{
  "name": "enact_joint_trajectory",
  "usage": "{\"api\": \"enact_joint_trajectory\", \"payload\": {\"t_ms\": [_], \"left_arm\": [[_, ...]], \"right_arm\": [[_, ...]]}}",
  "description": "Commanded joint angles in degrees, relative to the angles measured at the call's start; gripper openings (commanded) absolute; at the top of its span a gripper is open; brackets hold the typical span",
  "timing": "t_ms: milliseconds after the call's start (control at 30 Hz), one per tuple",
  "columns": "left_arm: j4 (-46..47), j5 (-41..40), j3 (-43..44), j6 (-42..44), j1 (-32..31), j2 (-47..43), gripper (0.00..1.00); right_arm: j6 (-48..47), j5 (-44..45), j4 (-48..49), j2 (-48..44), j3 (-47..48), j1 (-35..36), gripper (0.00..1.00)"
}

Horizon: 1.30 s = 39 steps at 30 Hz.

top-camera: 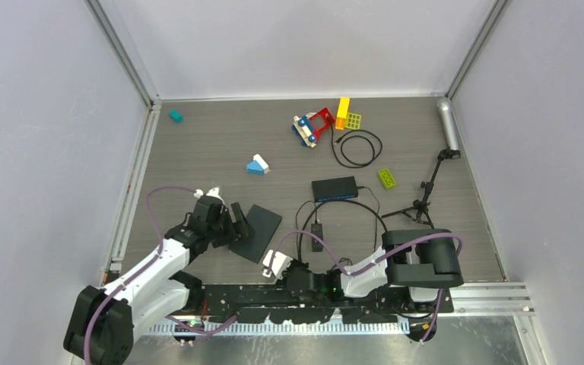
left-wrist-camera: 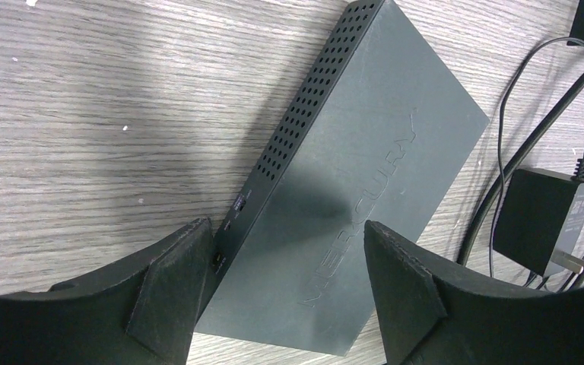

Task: Insert the plug into the switch port
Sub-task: Insert the connector into the switch port.

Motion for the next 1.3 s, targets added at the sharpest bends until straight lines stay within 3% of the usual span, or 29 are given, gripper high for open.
{"api": "enact_joint_trajectory", "payload": {"t_ms": [0, 667, 1267], "left_arm": [[-1.91, 1.85, -0.16, 0.66, -0.05, 0.88, 0.75], [-2.55, 2.63, 0.77, 0.05, -2.07, 5.73, 0.67], [-4.62, -0.04, 0.07, -1.45, -3.74, 3.16, 0.66]], "right_arm": [[1.77, -0.53, 2.55, 0.85, 0.54, -1.02, 0.01], [1.81, -4.36, 8.15, 0.63, -1.02, -2.27, 0.01], [4.17, -4.67, 5.55, -1.4, -1.39, -2.2, 0.01]]}}
